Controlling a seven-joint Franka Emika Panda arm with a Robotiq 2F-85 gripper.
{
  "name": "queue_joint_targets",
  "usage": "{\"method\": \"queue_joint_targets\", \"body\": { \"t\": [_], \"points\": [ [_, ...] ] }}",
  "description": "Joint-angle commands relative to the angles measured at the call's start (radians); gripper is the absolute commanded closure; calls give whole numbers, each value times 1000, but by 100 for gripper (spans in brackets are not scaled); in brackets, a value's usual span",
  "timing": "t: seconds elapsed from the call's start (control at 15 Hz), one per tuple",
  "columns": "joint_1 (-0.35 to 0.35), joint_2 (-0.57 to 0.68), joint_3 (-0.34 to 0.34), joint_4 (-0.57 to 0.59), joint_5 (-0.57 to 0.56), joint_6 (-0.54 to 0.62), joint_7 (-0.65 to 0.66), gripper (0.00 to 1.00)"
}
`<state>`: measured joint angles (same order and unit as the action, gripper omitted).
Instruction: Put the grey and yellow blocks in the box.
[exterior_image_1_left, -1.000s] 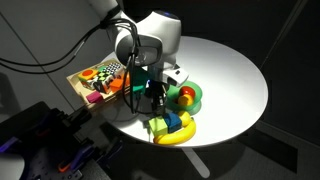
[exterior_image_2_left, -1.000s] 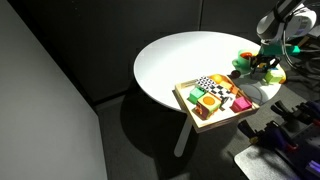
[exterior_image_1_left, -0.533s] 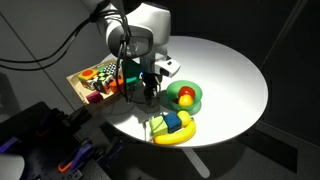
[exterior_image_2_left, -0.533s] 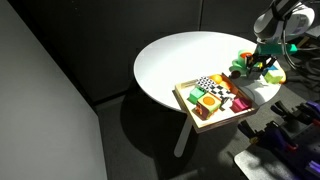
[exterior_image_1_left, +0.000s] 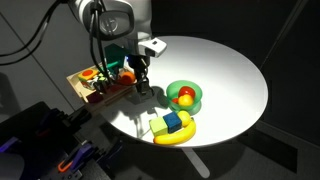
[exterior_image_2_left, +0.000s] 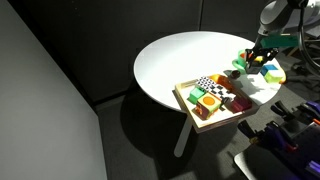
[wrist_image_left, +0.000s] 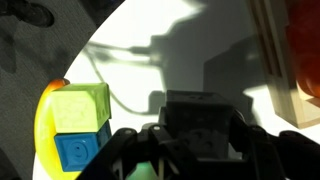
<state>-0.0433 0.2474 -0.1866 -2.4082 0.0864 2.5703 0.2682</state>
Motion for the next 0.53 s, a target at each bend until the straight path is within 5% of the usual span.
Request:
{"method": "queue_joint_targets", "body": {
  "t": [0.0, 0.47],
  "points": [
    [15, -109, 15, -68, -58, -6, 29, 69],
    [48, -119, 80, -62, -138, -34, 44, 69]
  ]
}}
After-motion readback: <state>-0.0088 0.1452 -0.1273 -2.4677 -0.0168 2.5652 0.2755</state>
